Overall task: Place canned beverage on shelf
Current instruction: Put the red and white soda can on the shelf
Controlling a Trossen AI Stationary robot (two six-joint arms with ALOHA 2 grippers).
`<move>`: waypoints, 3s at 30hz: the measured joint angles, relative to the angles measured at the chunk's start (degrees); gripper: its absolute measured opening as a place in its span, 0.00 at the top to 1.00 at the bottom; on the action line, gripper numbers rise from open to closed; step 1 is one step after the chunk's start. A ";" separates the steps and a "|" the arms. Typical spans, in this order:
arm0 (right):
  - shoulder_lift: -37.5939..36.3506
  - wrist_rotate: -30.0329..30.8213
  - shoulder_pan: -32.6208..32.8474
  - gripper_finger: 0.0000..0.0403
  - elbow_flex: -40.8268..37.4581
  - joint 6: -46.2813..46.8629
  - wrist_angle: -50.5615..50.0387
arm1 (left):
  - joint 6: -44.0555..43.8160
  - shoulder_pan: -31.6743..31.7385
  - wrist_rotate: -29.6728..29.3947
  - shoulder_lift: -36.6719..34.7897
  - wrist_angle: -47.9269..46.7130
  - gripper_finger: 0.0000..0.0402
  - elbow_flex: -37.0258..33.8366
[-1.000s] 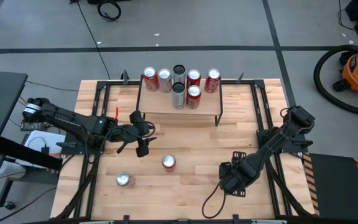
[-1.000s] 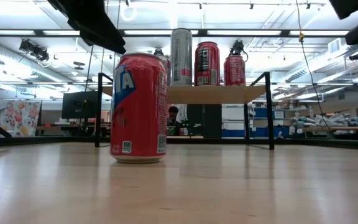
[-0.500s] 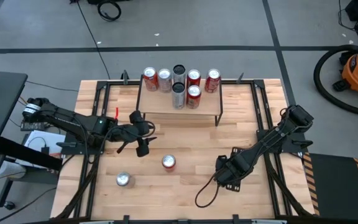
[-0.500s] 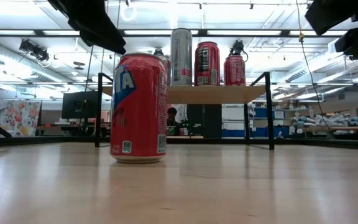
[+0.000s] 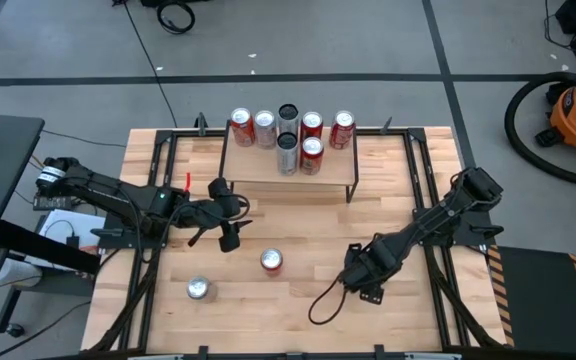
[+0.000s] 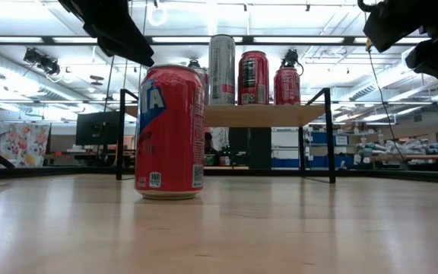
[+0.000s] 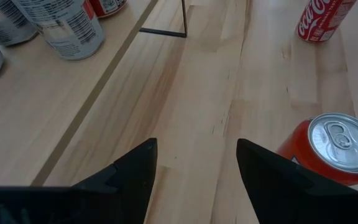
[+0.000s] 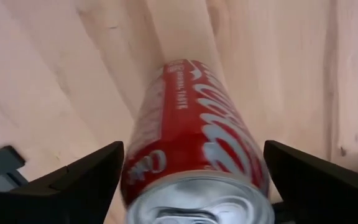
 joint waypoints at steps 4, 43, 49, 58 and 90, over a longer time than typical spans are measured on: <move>0.00 0.56 -1.08 0.02 0.03 3.42 -1.23 | 0.01 0.00 0.00 0.00 -0.02 0.43 0.00; -0.26 2.76 0.78 0.03 4.57 30.76 -4.32 | 1.49 0.00 0.02 0.02 -0.83 0.43 -0.02; -0.26 4.44 1.88 0.06 4.57 34.78 -4.32 | 1.67 0.00 0.26 0.02 -0.82 0.43 -0.02; -0.28 6.39 3.42 0.17 4.55 34.80 -1.55 | 1.67 0.00 0.50 0.02 -0.90 0.43 -0.02; -0.28 7.52 0.41 0.02 4.52 -7.59 1.22 | -1.92 1.90 0.59 0.02 -0.27 0.43 -0.02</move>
